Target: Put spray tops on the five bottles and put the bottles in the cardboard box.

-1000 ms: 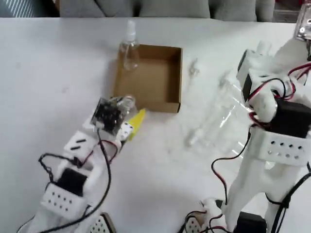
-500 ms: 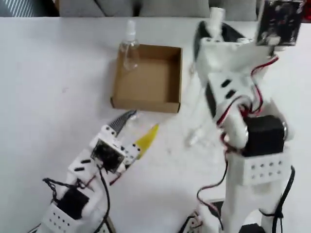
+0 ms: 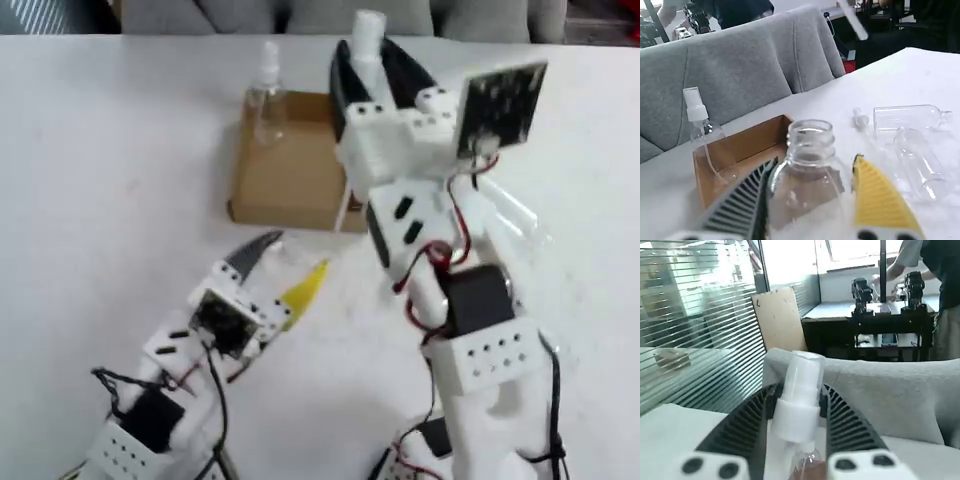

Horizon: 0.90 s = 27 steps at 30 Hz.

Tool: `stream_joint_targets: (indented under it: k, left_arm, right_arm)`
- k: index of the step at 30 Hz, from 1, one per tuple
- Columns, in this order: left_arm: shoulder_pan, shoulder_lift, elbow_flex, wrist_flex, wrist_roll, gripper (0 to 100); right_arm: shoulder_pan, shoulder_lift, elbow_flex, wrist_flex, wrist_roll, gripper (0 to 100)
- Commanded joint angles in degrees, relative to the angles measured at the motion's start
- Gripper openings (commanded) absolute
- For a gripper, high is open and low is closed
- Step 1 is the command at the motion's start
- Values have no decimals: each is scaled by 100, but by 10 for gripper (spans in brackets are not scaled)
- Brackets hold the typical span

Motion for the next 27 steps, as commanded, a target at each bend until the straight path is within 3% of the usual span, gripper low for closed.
stream_joint_targets:
  k: [1, 8, 17, 27]
  left_arm:
    - [13, -119, -97, -123, 70, 20]
    - [4, -110, -105, -149, 1073, 20]
    - [4, -110, 26, -158, 1073, 20]
    - [4, -110, 44, -158, 1073, 20]
  right_arm:
    - [-48, -391, 510, -989, -79, 16]
    - [-57, -532, 1574, -2264, -88, 16]
    - [-778, -497, 1978, -3037, -35, 16]
    - [-831, -541, 2004, -3002, -35, 16]
